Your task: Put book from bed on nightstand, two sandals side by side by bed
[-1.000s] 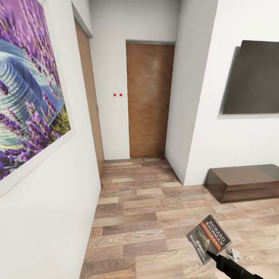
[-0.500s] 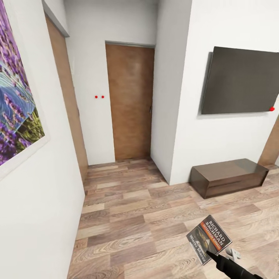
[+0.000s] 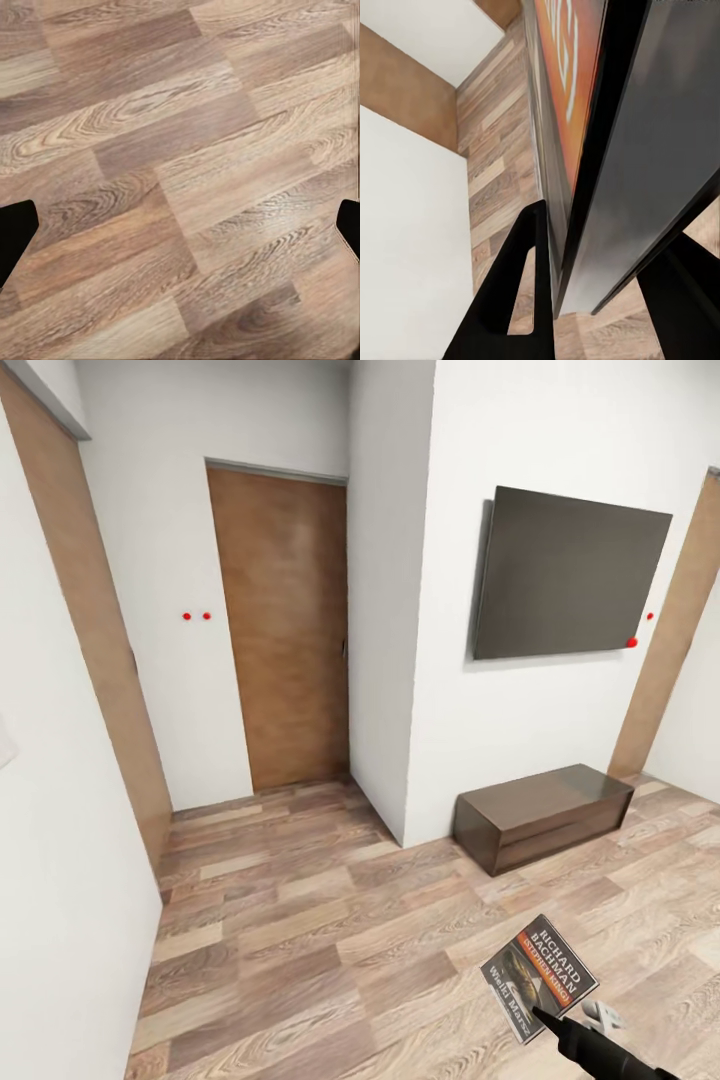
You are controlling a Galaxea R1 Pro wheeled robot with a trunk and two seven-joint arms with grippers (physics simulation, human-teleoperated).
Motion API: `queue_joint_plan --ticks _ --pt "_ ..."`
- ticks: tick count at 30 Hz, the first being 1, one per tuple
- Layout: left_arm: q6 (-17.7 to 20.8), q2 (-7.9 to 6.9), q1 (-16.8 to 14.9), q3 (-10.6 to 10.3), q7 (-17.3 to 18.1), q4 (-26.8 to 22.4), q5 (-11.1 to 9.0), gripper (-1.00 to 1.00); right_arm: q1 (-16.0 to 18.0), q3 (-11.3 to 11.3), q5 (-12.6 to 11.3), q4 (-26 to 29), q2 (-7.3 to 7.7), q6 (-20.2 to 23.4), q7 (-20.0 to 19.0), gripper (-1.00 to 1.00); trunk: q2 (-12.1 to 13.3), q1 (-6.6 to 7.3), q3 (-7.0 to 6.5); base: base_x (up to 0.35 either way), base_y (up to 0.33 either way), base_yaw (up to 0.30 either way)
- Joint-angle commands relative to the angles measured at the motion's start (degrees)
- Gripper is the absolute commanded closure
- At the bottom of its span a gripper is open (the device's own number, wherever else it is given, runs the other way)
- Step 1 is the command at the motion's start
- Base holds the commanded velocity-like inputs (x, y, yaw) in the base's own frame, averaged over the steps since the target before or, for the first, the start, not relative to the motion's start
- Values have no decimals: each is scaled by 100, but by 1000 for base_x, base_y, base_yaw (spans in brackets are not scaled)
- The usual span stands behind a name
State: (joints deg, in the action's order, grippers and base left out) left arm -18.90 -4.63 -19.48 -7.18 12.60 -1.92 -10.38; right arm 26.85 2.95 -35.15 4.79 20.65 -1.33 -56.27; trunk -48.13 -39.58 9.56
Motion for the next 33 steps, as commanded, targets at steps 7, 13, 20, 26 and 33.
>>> queue_joint_plan --ticks 7,13,20,26,33 --pt "-17 -3 -4 -47 23 4 -60 -100 9 8 -36 -4 1 -16 -15 100 -6 -4 -28 307 0 -272" --pt "-17 -3 -4 -47 23 5 -60 -100 7 8 -36 -4 1 -15 -15 100 -6 -4 -58 266 0 -272" --pt "-17 -3 -4 -45 23 4 -60 -100 9 8 -36 -4 1 -16 -7 100 -6 -4 -94 72 0 -272" --pt "-17 -3 -4 -43 23 5 -60 -100 5 11 -36 -4 1 -16 -7 100 -6 -4 -125 4 0 -272" --pt "-17 -3 -4 -44 23 7 -60 -100 8 8 -36 -4 1 -16 -9 100 -6 -4 -160 0 0 -272"
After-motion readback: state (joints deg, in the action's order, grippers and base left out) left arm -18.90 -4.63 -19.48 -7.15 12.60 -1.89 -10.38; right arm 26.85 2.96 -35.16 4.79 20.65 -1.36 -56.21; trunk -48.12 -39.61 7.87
